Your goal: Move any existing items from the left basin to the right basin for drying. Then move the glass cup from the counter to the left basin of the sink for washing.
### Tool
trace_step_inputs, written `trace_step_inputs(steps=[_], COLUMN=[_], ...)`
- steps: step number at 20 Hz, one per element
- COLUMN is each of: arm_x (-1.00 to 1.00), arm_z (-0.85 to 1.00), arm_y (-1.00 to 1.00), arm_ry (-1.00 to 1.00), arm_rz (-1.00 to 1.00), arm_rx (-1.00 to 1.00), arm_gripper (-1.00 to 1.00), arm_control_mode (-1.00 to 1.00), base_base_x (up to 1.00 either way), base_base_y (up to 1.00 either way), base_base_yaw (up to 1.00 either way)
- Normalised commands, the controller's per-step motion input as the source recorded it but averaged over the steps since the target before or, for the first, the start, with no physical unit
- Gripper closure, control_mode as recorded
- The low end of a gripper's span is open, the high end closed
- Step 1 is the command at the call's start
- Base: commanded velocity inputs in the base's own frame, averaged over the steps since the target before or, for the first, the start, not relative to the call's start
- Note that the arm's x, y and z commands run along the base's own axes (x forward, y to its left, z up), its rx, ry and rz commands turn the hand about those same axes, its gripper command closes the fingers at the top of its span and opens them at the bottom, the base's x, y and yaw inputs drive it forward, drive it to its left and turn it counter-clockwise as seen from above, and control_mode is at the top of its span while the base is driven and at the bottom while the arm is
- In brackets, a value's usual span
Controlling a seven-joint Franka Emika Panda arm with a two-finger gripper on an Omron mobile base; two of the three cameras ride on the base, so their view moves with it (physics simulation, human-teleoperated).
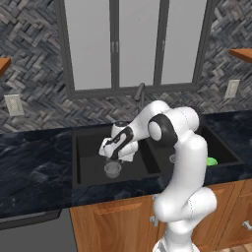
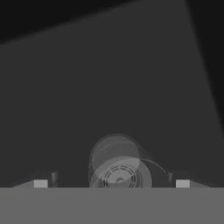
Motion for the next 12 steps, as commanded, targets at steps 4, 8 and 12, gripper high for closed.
trace_step_inputs(steps=[4, 8, 12], arm_x=[-0.45, -0.67, -0.72], arm_z=[0.99, 1.0, 1.0], arm_y=[-0.04, -0.01, -0.09], arm_ry=[-0.04, -0.06, -0.1], arm_rz=[0.0, 0.0, 0.0], arm_rx=[0.0, 0.0, 0.0], arm_gripper=[-1.0, -1.0, -1.0], arm_control_mode=[-1.0, -1.0, -1.0], base_base_x=[0.0, 0.0, 0.0], base_base_y=[0.0, 0.0, 0.0], base_base_yaw=[0.0, 0.0, 0.0])
